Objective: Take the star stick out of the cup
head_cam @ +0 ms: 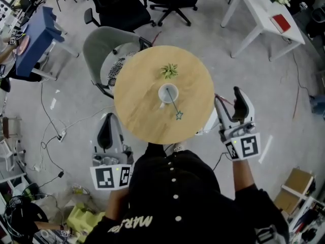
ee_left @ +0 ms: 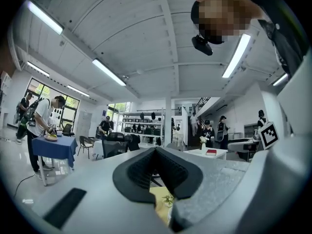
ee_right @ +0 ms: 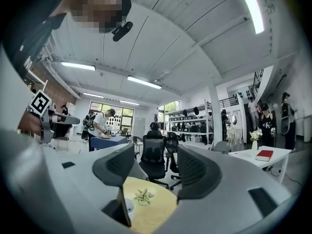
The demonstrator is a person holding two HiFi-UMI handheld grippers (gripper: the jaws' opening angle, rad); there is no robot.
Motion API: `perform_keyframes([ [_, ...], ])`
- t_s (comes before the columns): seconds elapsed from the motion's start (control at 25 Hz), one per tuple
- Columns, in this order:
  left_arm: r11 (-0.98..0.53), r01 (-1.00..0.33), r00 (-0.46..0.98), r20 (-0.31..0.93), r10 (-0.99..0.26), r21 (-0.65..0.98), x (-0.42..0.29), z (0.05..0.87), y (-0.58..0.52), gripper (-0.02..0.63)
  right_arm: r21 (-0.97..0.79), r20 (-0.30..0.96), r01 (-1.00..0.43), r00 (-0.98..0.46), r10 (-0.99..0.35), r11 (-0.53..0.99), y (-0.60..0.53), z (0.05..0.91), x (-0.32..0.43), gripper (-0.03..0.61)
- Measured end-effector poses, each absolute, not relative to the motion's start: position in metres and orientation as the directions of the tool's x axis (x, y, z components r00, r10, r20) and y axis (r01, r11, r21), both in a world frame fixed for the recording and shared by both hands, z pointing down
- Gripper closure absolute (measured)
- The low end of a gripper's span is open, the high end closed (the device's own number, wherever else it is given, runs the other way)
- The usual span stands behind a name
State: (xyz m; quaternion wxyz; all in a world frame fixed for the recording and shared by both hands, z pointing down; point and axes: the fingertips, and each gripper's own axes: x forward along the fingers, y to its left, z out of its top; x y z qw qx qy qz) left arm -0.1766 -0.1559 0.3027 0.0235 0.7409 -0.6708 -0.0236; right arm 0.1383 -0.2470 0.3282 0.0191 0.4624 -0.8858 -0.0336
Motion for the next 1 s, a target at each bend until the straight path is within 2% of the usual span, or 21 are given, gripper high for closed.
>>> perform_keyframes([
  [0.2,-0.107,-0.99,0.111,0.045,-0.993,0.089,-0.189,0.32,-0.177,0.611,0.191,0.133,-0.768,-0.597,-0.791,0.611,-0.27,0.361,0.117,0.318],
  [0.36,-0.106,-0.99,0.115,0.082,-0.99,0.098,-0.197,0.338,-0.188,0.611,0.314,0.341,-0.65,-0.603,-0.721,0.692,-0.285,0.418,0.104,0.324],
  [0.48,-0.102,-0.99,0.111,0.089,-0.99,0.102,-0.199,0.349,-0.193,0.611,0.339,0.405,-0.573,-0.627,-0.665,0.746,-0.295,0.471,0.088,0.334],
  [0.64,-0.123,-0.985,0.137,0.113,-0.984,0.121,-0.195,0.366,-0.201,0.611,0.486,0.467,-0.316,-0.694,-0.548,0.815,-0.287,0.538,0.059,0.334],
  [0.8,-0.127,-0.982,0.147,0.145,-0.979,0.137,-0.196,0.385,-0.205,0.611,0.516,0.591,-0.049,-0.703,-0.397,0.855,-0.265,0.601,0.04,0.342],
  [1.0,-0.122,-0.981,0.151,0.196,-0.969,0.151,-0.198,0.412,-0.208,0.611,0.543,0.625,0.114,-0.716,-0.309,0.832,-0.252,0.639,0.024,0.375],
])
